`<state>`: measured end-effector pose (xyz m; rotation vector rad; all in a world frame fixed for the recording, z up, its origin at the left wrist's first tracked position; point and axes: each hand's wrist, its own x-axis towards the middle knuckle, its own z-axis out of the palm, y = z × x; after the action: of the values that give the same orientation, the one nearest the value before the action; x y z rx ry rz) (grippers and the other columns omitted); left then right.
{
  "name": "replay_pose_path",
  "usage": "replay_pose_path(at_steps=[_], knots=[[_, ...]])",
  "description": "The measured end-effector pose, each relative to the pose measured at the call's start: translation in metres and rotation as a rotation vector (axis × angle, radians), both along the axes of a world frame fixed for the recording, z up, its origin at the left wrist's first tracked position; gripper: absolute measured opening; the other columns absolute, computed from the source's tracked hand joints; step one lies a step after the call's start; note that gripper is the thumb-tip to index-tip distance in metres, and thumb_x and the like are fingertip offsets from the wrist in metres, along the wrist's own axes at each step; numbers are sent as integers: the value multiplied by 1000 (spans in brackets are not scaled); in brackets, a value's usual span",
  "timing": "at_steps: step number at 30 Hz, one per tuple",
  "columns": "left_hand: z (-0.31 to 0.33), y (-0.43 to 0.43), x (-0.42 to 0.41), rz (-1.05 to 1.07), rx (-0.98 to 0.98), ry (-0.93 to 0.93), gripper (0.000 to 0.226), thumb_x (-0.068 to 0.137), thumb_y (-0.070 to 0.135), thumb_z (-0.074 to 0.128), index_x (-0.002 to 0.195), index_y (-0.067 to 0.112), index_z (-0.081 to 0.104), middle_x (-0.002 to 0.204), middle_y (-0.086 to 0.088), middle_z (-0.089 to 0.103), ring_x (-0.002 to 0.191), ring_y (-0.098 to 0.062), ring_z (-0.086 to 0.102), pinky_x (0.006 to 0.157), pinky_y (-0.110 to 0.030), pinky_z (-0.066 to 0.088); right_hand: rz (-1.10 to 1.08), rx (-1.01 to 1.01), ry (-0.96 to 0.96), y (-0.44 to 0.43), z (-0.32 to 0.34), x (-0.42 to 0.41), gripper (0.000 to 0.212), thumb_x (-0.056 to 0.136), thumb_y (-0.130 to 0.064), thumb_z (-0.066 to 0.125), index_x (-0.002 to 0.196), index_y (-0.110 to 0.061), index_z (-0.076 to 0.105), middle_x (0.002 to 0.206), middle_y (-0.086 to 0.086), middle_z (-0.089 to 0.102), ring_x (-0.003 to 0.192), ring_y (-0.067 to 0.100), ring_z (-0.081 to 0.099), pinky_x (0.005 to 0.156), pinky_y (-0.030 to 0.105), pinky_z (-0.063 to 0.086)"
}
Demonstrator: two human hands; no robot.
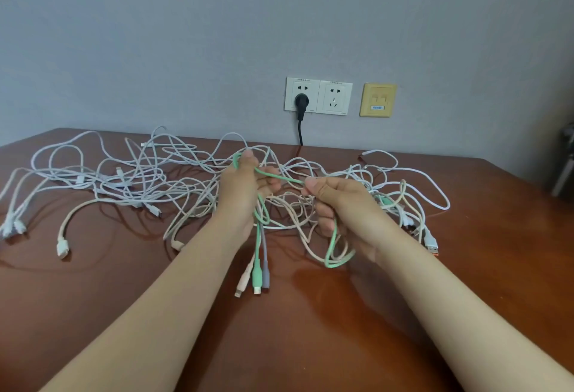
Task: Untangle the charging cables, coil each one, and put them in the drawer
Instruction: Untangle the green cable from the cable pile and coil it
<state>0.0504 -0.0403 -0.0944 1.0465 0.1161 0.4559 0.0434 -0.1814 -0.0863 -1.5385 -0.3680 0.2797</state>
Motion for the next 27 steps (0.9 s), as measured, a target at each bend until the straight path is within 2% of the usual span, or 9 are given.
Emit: replay_pose_path(at_steps=[3, 6, 8, 10, 12, 15, 20, 25, 27], knots=[[6, 3, -3, -111, -288, -51, 29, 103, 21, 29, 78, 10, 39, 39, 0, 52, 42, -12, 61, 48, -23, 55, 10, -69, -56, -2, 3, 1, 21, 96, -20, 50, 77, -12, 57, 39, -9, 30, 32, 5, 23, 36, 17, 24], [10, 7, -3, -152, -420, -32, 36, 103, 27, 30, 70, 13, 38, 35, 5, 37, 28, -7, 41, 37, -17, 46, 19, -161, -143, -1, 6, -2, 22, 95, -20, 51, 75, -15, 59, 37, -12, 31, 33, 4, 23, 39, 18, 18], [10, 9, -3, -179, -374, -9, 37, 103, 30, 30, 70, 14, 37, 36, 7, 31, 25, -4, 27, 29, -13, 31, -64, -444, -376, -2, 6, -6, 22, 94, -30, 53, 75, -20, 58, 36, -11, 40, 36, 4, 35, 44, 20, 23], [9, 10, -4, -201, -276, 15, 37, 103, 31, 28, 70, 16, 37, 37, 9, 29, 25, -3, 21, 27, -12, 23, -170, -897, -737, -4, 4, -9, 26, 94, -46, 45, 82, -25, 54, 45, -9, 44, 56, 5, 45, 56, 27, 29], [8, 10, -4, -217, -233, 26, 37, 103, 30, 29, 70, 16, 38, 38, 9, 29, 25, -2, 20, 26, -12, 19, -247, -1052, -908, -5, 5, -14, 31, 93, -53, 38, 89, -27, 53, 52, -9, 42, 74, 16, 53, 61, 30, 28], [9, 11, -5, -249, -244, 35, 36, 103, 29, 30, 71, 16, 38, 37, 8, 29, 25, -2, 20, 24, -13, 18, -324, -1005, -965, -6, 7, -14, 32, 93, -52, 41, 95, -25, 58, 62, -7, 48, 85, 20, 58, 61, 30, 29], [12, 10, -8, -314, -248, 54, 37, 103, 32, 29, 71, 16, 38, 37, 8, 29, 24, -2, 20, 23, -14, 16, -449, -856, -1051, -19, 11, -3, 18, 95, -31, 47, 101, -22, 62, 95, -3, 58, 92, 24, 56, 62, 30, 27], [12, 8, -9, -311, -213, 73, 36, 103, 33, 30, 72, 17, 38, 37, 8, 29, 24, -2, 19, 23, -14, 15, -475, -756, -1145, -24, 10, 4, 13, 86, -28, 61, 87, -18, 70, 76, 1, 55, 71, 24, 54, 52, 21, 23], [11, 8, -10, -294, -197, 81, 35, 102, 33, 30, 72, 17, 39, 38, 8, 29, 25, -2, 19, 24, -14, 15, -436, -736, -1173, -21, 9, 4, 15, 80, -27, 60, 81, -17, 71, 70, 3, 54, 65, 25, 54, 54, 23, 26]])
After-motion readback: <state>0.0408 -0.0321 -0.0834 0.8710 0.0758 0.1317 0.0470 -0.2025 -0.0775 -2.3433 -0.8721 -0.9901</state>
